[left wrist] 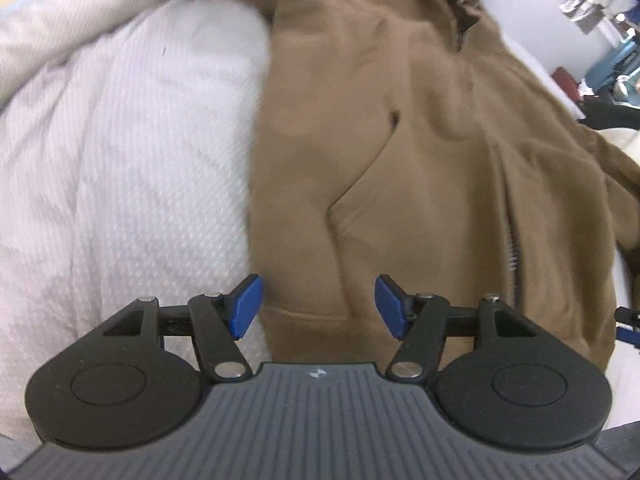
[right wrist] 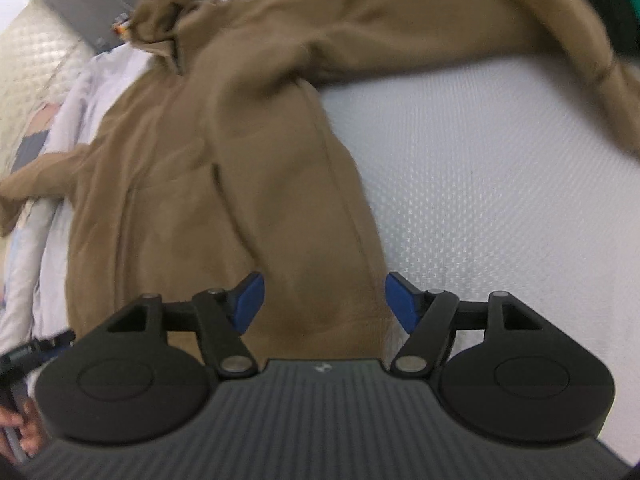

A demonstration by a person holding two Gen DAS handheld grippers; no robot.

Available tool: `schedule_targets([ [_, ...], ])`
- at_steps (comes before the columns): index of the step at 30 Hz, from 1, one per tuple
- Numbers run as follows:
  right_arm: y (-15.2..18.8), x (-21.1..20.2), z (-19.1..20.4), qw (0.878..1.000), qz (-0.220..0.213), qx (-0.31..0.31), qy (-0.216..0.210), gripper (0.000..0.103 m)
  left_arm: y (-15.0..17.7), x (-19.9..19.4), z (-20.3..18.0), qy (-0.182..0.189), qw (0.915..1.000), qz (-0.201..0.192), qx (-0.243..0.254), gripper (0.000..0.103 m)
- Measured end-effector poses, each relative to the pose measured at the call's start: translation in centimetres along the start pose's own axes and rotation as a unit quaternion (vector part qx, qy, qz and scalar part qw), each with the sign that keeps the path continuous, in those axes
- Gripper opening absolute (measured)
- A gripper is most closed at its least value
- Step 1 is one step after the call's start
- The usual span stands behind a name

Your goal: Fold large clothes

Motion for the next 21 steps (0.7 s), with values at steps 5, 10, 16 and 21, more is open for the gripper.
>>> schedule_targets([
  [5,-0.5,2.4,-1.5,0.999,0.028,0.023,-0.018,0.071,0.3,1.5,0.6,0.019,0.9994,0.008,-0.027,0.070],
  [10,-0.4,3.7,-2.1,0.999,0.018,0.034,-0.004,0.069,0.3,2.1,1.2,0.036,0.9981,-0.003,-0.049,0.070],
  [16,0.1,4.4,-1.7,0.999,0.041,0.026,-0.013,0.072,0.2,2.5,0.9,0.033,0.9988,-0.009,-0.035,0.062],
  [21,1.6,4.6,0.2,0.997,0.051,-0.025,-0.042,0.046,-0.3,2.0,-0.9,0.022,0.9991,-0.033,0.016,0.032],
])
Point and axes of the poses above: each gripper's, at about its wrist camera, not at the fingertips, and x roughly the way its jaws point, z to its left, y to its underside, the point moved 3 cm from there along x, roughly the way its jaws point, and after that the axes turned 15 degrees about x, right-handed, at the moved point
